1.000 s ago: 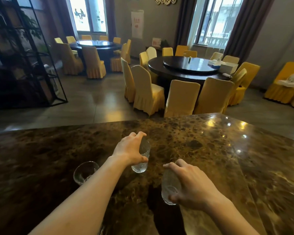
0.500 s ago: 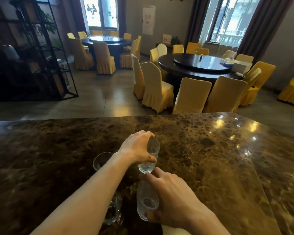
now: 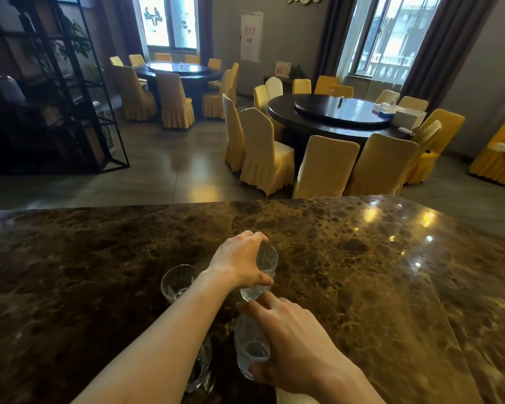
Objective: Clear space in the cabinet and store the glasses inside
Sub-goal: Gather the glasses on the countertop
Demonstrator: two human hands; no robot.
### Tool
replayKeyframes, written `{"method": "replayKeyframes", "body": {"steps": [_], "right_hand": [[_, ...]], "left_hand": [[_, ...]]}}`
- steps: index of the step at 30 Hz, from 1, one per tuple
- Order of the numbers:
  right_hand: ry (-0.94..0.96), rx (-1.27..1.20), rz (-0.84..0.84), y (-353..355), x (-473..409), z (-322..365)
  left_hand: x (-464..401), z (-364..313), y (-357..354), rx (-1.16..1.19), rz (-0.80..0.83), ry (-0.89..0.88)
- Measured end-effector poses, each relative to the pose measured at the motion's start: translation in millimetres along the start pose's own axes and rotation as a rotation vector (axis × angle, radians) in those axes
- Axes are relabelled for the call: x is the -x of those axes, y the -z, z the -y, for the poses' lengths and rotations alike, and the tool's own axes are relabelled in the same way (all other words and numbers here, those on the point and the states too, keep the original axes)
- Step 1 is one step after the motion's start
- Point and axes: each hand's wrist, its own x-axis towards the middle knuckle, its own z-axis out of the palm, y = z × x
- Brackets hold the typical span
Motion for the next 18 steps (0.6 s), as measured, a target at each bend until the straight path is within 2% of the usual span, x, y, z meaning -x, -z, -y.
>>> {"method": "replayKeyframes", "body": {"steps": [11, 18], "right_hand": [[0.011, 0.007, 0.069, 2.1, 1.8, -0.5], [0.029, -0.046, 0.034, 19.5, 12.7, -0.3]], "left_hand": [[5.6, 2.9, -3.1, 0.021, 0.021, -0.022], [18.7, 0.0, 17.1, 0.072, 0.022, -0.012]]}}
